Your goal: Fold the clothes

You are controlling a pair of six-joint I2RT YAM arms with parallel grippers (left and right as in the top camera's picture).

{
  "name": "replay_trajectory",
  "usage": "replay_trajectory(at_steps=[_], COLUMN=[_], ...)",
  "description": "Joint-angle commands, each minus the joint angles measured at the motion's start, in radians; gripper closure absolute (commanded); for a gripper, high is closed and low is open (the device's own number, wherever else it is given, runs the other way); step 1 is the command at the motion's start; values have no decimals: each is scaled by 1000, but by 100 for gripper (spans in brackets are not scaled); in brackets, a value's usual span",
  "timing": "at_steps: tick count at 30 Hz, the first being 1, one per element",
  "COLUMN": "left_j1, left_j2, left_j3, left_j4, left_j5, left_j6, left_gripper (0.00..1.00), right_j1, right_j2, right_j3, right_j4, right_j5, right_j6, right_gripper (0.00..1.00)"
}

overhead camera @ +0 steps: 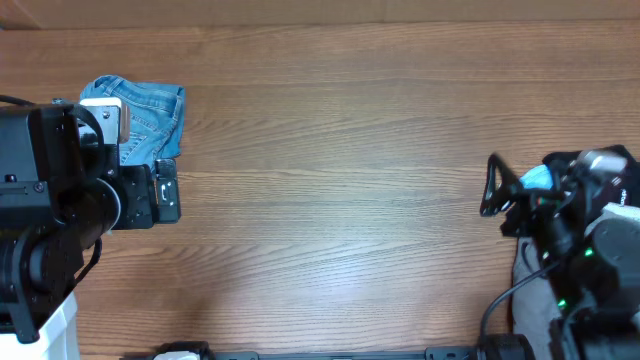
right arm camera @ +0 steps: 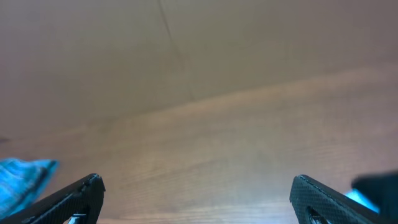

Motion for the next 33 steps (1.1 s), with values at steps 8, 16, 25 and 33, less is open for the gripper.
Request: replay_trajectory(at_steps=[8,16,25,33], left_j1=[-6,-6,-6,-6], left_j2=[2,2,2,2], left_j3=[-2,-2,-2,-2], left_j4=[2,2,2,2], left_j5=[-10,-10,-10,-10], left_j6=[-21,-21,-21,-21], left_gripper=[0,0,0,0], right_j1=[-64,-68,-68,-68], right_j2=[-355,-573,-571,-571], right_j3=[-432,-621,-767,-804], right_j4=[171,221,357,421], right_j5=[-76,-75,-75,-75], right_j6=[-3,-3,-4,-4], right_gripper=[0,0,0,0])
